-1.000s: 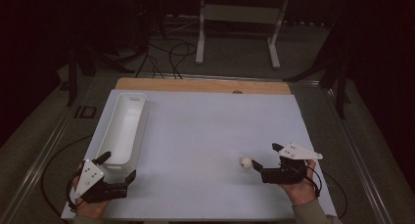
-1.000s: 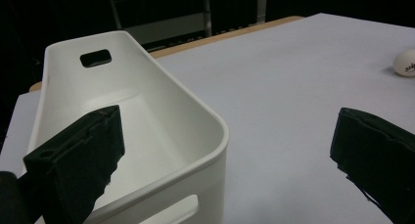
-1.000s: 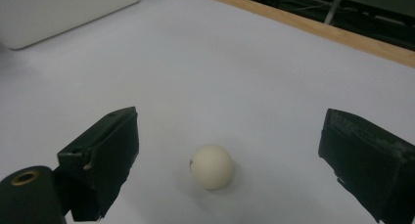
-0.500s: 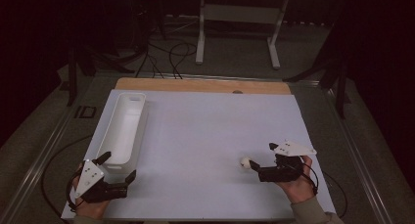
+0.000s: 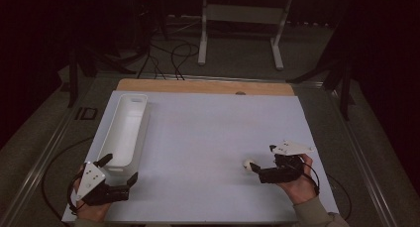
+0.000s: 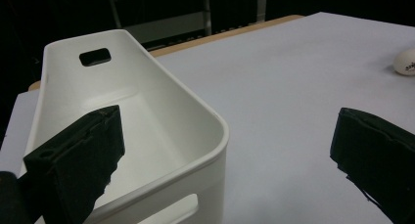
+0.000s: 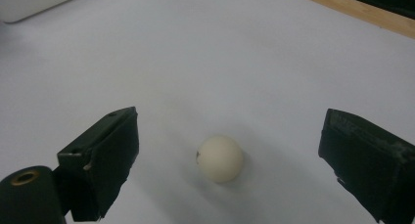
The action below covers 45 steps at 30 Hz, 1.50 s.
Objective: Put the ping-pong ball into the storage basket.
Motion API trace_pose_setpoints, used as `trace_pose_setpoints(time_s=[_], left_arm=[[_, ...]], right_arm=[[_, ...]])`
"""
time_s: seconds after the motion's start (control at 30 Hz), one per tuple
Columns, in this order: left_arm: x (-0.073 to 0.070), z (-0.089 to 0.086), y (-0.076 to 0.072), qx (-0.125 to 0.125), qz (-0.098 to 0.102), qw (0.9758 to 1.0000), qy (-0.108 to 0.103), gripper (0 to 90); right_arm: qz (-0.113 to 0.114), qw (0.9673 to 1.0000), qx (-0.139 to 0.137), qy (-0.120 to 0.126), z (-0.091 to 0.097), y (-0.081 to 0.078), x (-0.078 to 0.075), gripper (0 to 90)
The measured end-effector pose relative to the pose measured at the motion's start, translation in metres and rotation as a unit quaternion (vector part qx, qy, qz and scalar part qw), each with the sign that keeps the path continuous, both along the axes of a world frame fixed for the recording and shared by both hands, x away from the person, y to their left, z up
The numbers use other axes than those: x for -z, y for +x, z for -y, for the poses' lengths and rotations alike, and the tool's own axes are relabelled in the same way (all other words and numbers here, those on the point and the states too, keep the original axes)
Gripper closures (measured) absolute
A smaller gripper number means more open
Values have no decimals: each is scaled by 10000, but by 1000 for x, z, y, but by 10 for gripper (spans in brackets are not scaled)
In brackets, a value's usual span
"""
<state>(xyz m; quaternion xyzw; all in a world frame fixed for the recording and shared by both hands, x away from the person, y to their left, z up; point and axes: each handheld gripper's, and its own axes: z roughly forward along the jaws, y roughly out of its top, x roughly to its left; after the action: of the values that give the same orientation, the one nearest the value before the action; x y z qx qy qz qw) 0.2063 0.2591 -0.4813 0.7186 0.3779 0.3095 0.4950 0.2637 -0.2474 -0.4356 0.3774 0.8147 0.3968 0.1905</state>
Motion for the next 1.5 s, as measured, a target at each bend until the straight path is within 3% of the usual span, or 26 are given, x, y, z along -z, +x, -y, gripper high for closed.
trace_pose_setpoints(time_s=[1.5], left_arm=[[0, 0, 0, 0, -6, 10000, -4, 0]], right_arm=[[-569, 9967, -56, -581, -17, 18, 20, 79]])
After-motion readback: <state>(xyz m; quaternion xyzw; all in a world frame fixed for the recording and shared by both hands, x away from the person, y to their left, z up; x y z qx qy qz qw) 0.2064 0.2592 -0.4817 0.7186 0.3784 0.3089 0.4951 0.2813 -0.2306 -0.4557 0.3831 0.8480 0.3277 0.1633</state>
